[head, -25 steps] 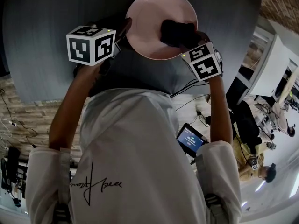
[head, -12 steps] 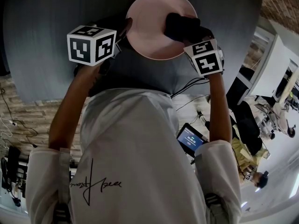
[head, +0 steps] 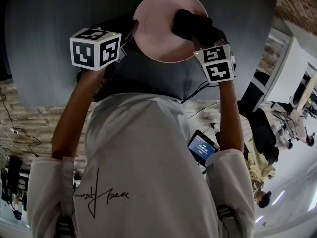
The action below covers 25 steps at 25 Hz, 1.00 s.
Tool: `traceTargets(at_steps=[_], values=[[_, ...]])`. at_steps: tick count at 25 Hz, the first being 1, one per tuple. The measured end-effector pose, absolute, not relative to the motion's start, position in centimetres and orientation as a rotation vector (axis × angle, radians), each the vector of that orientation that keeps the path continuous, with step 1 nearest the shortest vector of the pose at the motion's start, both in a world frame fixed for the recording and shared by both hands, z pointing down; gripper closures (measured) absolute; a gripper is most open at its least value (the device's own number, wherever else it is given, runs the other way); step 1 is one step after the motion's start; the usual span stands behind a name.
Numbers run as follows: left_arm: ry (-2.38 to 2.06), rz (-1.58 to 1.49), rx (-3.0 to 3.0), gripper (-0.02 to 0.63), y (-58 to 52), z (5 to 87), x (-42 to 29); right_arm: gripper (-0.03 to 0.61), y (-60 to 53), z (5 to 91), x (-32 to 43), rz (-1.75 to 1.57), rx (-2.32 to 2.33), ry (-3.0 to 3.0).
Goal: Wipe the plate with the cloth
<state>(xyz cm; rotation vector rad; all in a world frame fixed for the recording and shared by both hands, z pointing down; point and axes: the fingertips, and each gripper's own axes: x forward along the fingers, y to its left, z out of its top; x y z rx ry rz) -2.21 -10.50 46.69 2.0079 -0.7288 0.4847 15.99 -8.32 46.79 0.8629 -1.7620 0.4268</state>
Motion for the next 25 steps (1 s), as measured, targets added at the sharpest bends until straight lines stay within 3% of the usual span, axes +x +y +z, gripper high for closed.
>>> traceTargets(at_steps=[25], values=[[-0.758, 0.422, 2.017, 0.584, -7.7, 43.4, -1.0, 0.452, -5.2, 41.8, 14.7, 0.536, 1.011, -1.952]])
